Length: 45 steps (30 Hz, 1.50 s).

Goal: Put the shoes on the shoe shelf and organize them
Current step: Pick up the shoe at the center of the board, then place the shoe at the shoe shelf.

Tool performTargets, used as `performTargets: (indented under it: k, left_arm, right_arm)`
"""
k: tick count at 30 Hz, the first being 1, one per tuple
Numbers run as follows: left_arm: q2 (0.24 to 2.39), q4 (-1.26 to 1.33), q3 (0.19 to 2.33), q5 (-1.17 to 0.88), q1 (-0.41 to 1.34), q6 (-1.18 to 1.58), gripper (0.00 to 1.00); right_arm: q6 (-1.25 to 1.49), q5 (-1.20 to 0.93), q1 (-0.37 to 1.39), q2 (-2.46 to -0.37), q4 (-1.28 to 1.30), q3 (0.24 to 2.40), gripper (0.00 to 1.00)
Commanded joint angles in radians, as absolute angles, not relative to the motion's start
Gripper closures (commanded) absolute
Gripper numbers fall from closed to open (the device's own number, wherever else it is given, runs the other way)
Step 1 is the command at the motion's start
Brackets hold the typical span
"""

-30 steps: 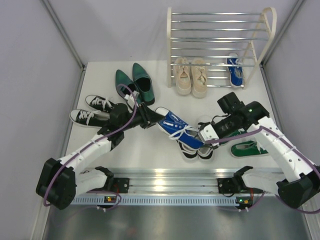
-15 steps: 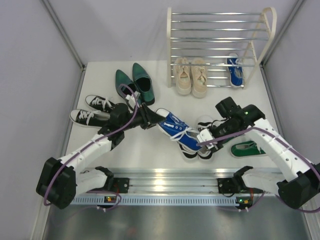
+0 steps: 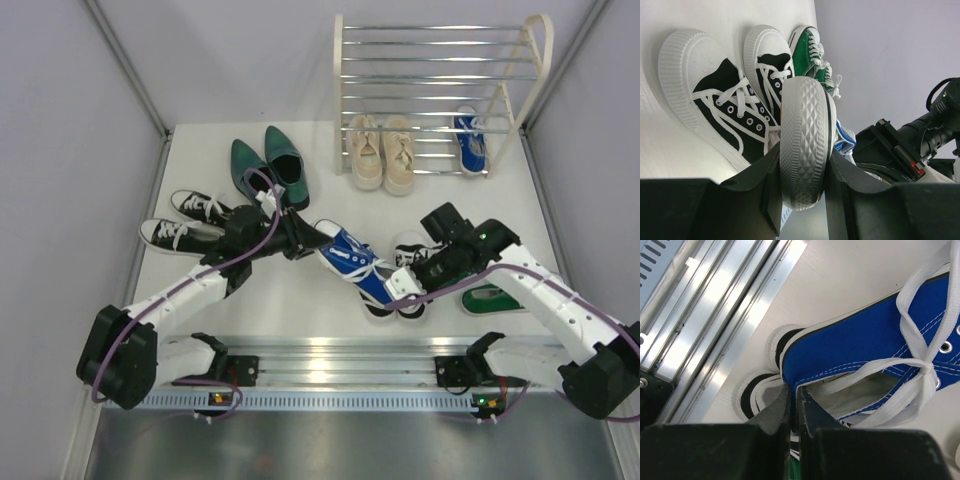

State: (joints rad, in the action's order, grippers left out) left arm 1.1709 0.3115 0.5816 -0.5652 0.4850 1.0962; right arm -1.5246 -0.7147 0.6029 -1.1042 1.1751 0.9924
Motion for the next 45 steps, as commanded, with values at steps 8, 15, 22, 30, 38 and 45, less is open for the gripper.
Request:
performTargets:
  k: [8, 15, 22, 30, 38, 45]
  left_arm:
    - [1.105, 0.289, 0.669, -0.477, 0.472, 1.036, 0.35]
    - [1.017, -0.084, 0.795, -0.262, 0.465, 0.736, 0.14]
    - [0.959, -0.138, 0.785, -0.226, 0.459, 0.69, 0.13]
    - [0.907, -0.109, 0.71, -0.238, 0.459, 0.712, 0.14]
    - [0.865, -0.133, 0.7, -0.23, 0.459, 0.709, 0.14]
    - [0.844, -0.143, 0.686, -0.221, 0.459, 0.71, 0.14]
  right_arm:
    - [-1.402, -0.667, 0.505, -1.071, 1.195, 1.237, 1.0]
    - [-1.413, -0.68, 0.289, -1.108, 1.334, 1.422, 1.0]
    - [-1.39, -0.557, 0.152, -1.124, 1.279, 1.431, 1.0]
    - [-1.535, -0.512, 0.029, -1.229, 1.221, 1.434, 1.0]
    - [-1.548, -0.494, 0.009, -1.402, 0.993, 1.463, 1.0]
    - [-1.523, -0.466, 0.011, -1.512, 0.743, 1.466, 1.0]
